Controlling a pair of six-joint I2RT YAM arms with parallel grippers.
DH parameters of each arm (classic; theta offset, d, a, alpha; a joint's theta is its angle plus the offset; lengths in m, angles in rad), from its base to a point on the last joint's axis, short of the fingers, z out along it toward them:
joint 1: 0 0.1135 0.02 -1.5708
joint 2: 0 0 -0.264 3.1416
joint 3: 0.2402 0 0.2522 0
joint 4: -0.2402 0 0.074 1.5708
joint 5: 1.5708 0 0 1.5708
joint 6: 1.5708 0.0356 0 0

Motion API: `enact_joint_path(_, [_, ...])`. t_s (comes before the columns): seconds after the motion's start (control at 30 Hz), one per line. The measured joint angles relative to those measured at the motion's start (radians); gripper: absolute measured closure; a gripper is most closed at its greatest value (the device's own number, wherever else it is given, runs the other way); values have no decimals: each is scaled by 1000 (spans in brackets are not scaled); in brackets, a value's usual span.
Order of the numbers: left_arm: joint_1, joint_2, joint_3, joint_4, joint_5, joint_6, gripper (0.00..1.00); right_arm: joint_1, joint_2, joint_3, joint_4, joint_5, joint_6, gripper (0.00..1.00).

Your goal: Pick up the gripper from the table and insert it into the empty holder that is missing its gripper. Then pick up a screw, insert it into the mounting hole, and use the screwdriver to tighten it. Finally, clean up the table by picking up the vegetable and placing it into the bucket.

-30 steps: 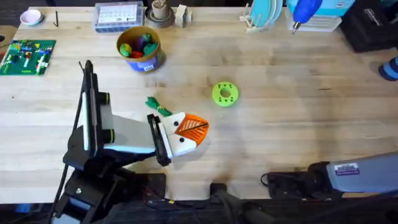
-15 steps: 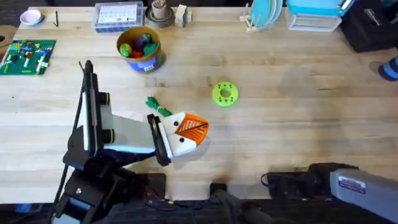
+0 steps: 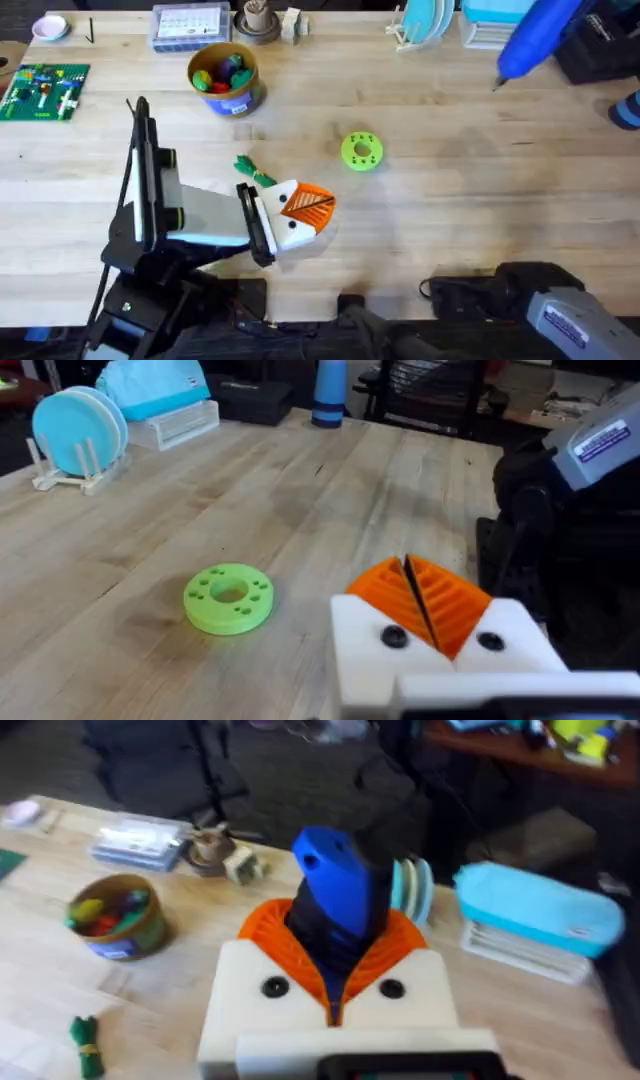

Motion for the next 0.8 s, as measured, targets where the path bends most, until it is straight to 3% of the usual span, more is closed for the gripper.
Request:
enact_joint_path(0.2, [0,0,0,0,-4,0,997,14,-139,-292,327,-179,81,980])
enact_joint_path(0.37, [0,0,0,0,-6,0,997,97,-157,-445,556,-259,161,980])
enact_joint_path(0.8, [0,0,0,0,-7,-12,997,438,-52,-487,786,-299,193,980])
